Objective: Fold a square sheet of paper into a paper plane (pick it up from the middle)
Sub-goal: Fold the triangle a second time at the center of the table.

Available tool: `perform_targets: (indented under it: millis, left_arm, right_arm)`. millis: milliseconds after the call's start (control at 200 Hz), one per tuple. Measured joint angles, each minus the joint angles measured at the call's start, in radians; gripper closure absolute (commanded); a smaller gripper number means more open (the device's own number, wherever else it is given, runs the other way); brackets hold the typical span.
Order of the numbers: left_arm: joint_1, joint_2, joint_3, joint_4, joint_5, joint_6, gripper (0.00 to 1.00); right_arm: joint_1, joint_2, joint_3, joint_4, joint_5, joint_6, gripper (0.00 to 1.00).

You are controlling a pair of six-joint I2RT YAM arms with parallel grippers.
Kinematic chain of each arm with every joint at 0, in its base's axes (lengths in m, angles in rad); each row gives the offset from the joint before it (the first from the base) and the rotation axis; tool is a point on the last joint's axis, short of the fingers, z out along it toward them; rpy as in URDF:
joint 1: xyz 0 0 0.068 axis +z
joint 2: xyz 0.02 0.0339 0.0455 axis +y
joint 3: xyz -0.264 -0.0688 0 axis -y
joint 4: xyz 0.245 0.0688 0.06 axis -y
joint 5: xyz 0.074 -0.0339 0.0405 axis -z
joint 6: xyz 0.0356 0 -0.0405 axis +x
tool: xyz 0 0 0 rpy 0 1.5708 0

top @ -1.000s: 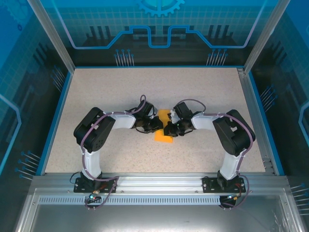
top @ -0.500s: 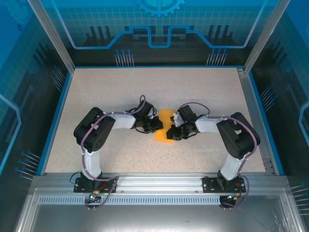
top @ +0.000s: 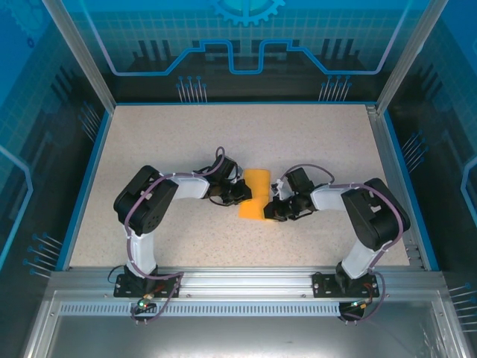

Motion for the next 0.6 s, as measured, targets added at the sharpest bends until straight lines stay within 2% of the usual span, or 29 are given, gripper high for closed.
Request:
perform_targets:
  millis: [370, 600]
  left_arm:
    - [0.0, 0.0, 0.0, 0.002, 0.0, 0.0, 0.87]
    - [0.0, 0.0, 0.0, 0.003, 0.002, 0.0, 0.86]
  right_arm:
    - [-0.003, -0.119, -0.011, -0.106, 0.046, 0.001, 0.89]
    - [0.035, -0.057, 0.093, -0.096, 0.072, 0.025, 0.9]
